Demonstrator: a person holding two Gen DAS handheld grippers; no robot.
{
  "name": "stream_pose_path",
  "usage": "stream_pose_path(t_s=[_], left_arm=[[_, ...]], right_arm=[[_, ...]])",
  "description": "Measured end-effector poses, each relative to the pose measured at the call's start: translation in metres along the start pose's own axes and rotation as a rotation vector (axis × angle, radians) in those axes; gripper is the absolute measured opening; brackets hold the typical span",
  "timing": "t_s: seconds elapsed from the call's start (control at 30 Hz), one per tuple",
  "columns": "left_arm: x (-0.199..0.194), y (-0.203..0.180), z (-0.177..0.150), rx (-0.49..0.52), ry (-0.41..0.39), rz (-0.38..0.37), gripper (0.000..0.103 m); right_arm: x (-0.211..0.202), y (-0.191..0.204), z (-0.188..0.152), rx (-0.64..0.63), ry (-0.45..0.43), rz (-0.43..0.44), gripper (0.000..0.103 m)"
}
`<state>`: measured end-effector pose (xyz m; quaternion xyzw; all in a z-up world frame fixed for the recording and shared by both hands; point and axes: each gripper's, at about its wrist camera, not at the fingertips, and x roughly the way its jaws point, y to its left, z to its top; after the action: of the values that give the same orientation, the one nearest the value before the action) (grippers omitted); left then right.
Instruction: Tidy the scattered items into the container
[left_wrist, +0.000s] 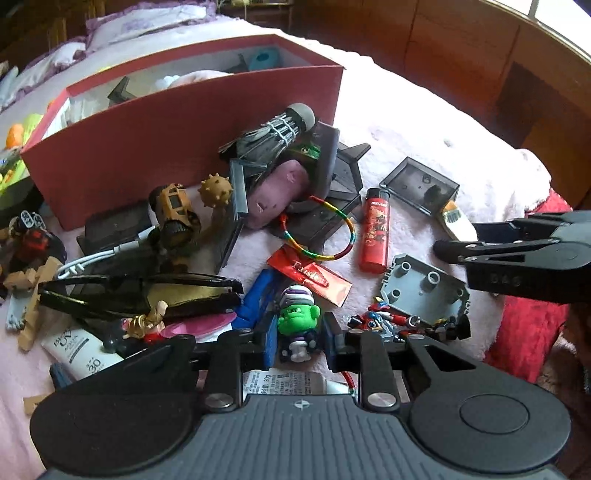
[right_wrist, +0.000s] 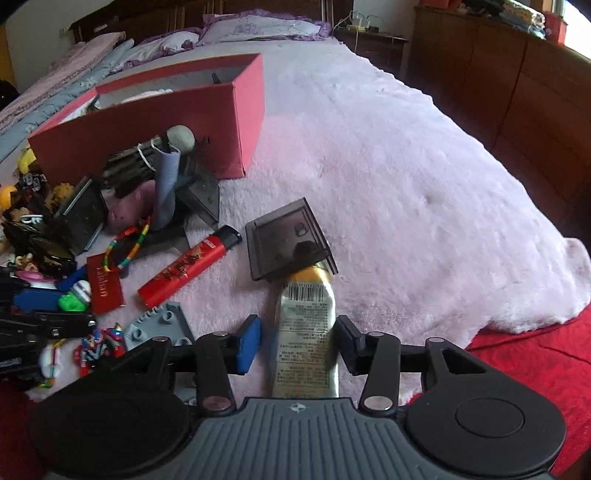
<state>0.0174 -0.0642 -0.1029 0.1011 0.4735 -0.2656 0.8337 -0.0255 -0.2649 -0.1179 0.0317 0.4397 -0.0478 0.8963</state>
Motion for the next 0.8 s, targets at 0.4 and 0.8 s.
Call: stream_pose_path(t_s=[0.4,0.8], left_arm=[[0.004,-0.008,-0.004,0.025,-0.016,0.041,0.029],[-0.021,-0.007,-0.012,-0.007,-0.078,-0.003,0.025]], right_arm=[[0.004,0.0,-0.002,0.015,-0.017,0.024,0.06],[-0.012,0.0,-0.007,0.072,-0.034,0.03,0.039]])
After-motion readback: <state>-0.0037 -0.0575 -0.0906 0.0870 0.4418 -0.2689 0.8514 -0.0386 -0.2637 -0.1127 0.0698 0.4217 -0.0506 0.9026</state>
